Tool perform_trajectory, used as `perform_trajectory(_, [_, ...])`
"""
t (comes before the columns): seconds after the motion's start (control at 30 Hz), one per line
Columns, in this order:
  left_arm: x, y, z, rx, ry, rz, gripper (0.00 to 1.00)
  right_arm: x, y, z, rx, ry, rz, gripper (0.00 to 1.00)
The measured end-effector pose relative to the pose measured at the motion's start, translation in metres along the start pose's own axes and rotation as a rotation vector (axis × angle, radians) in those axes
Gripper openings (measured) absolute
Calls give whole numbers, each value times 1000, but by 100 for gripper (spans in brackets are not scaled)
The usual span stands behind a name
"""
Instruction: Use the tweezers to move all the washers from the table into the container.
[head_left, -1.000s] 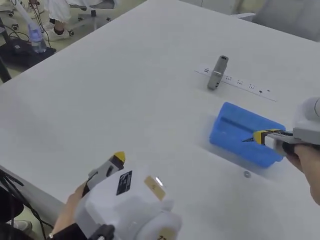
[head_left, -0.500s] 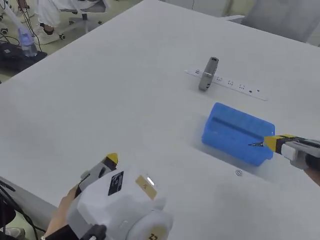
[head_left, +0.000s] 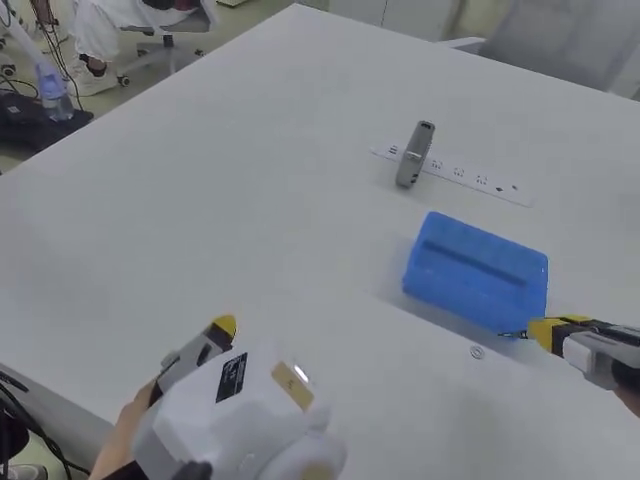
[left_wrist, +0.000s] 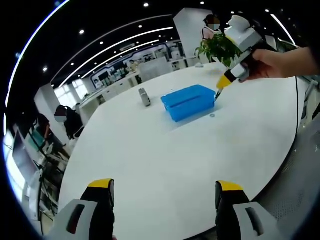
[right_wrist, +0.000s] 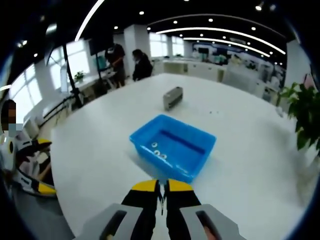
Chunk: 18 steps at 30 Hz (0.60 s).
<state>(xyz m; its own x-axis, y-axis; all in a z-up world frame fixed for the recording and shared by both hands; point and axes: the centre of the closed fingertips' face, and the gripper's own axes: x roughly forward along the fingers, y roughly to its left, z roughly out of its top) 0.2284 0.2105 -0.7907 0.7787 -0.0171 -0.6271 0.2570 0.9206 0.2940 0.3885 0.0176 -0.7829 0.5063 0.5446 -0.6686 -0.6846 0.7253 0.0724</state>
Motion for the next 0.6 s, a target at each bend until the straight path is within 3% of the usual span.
perform_trajectory(0.6, [0, 1, 0, -3, 1, 3, 85, 17, 9, -11, -9, 63, 15, 2])
